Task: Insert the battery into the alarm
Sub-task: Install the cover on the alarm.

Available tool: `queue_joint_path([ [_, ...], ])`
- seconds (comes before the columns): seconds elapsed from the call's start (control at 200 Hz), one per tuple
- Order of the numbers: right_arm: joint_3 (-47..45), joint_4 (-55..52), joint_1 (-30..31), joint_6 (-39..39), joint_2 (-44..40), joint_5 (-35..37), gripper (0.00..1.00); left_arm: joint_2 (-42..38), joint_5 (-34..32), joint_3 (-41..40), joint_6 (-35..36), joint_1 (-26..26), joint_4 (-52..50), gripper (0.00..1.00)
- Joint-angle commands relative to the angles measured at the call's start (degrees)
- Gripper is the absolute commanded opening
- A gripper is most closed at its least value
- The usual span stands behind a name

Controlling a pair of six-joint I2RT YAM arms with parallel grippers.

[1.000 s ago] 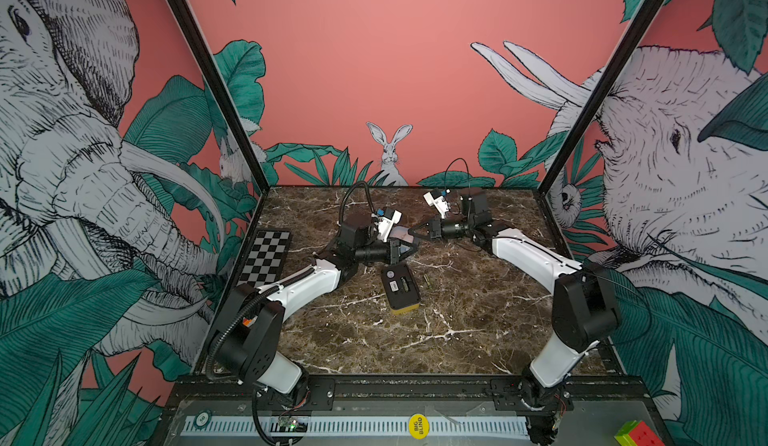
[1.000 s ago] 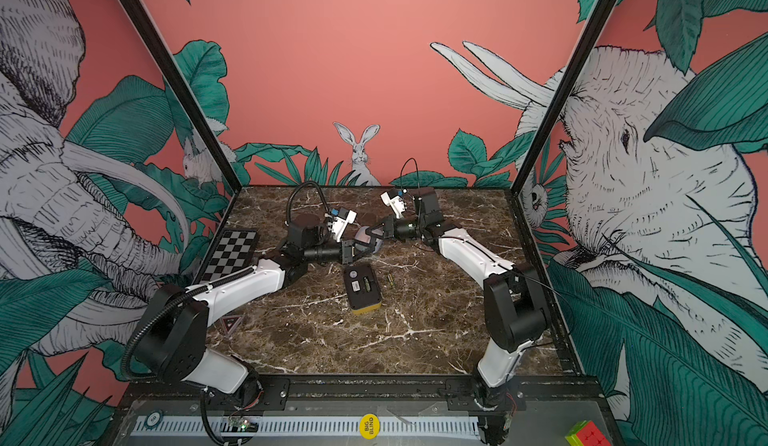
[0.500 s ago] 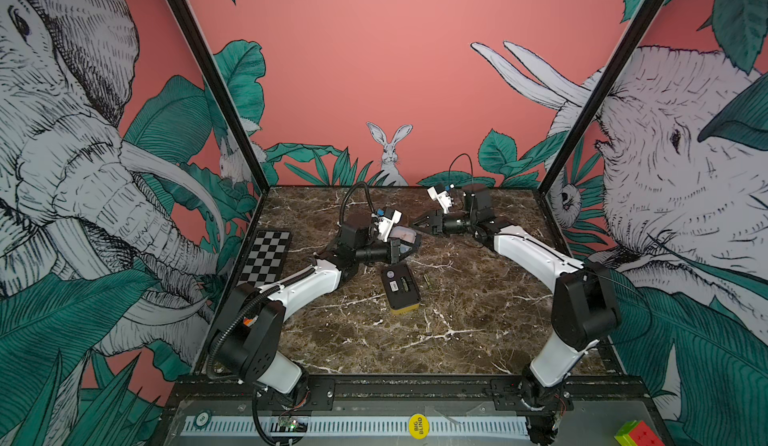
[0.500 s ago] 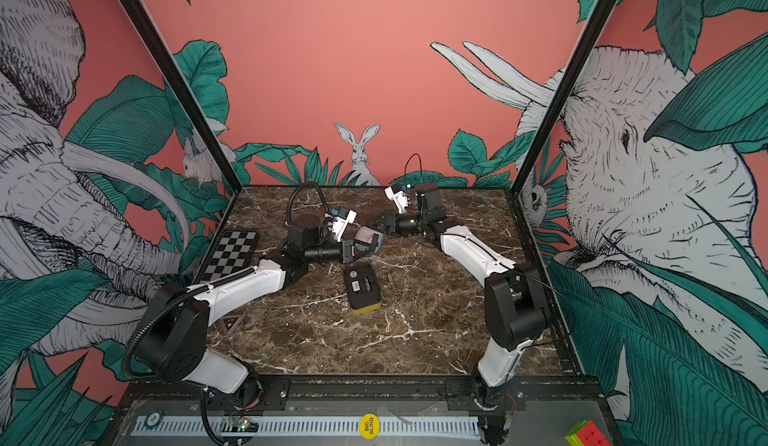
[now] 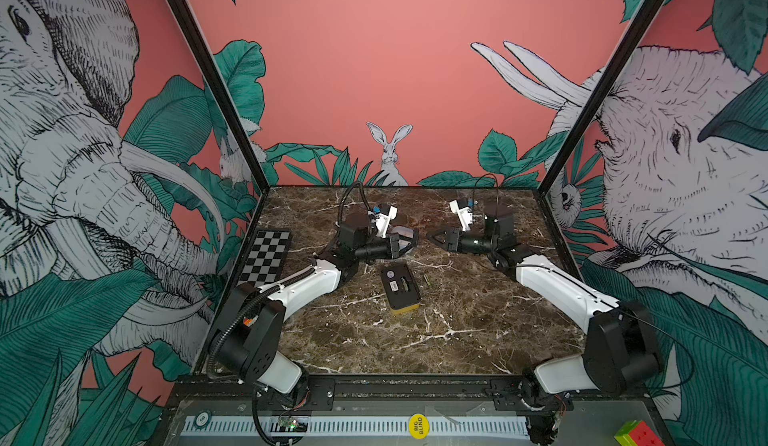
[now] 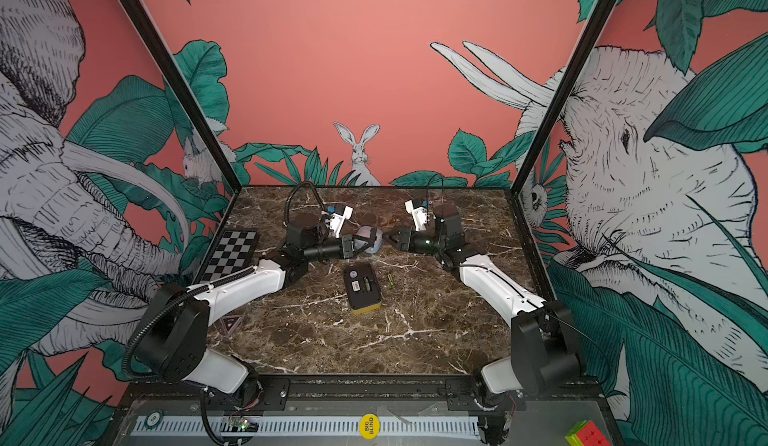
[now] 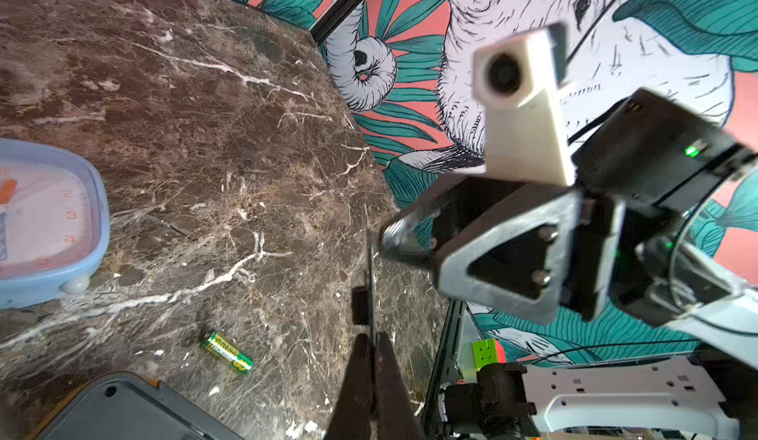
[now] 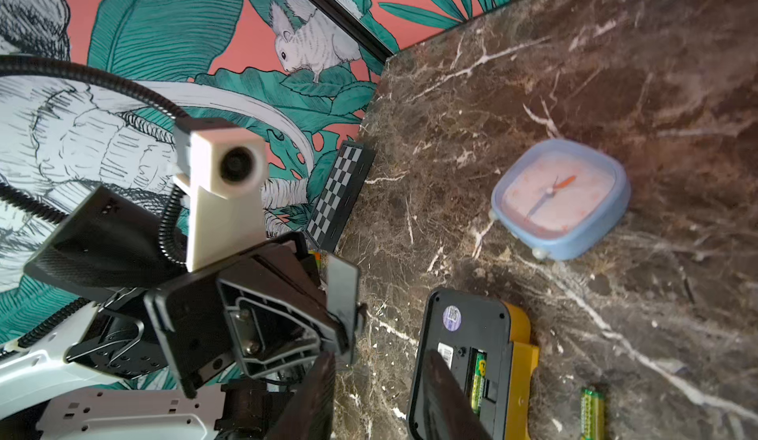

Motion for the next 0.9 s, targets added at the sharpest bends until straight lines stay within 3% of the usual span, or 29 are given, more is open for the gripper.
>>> queue_joint_path([
  [0.0,-0.63,9.27,1.07,3.80,0.12,0.28,0.31,0.96,0.41,-0.38,-4.07,-0.07,4.74,0.00],
  [0.205,-1.57,17.43,1.44,9.36,1.79,-0.14,0.24,1.24,1.29,0.09,-4.18,-0.21,3.53,0.00],
  [0.895,-2.35,17.96,2.05,11.96,4.86,-1.63,0.21,2.21,2.70,0.84,-5.90,-0.48,5.46,0.00],
])
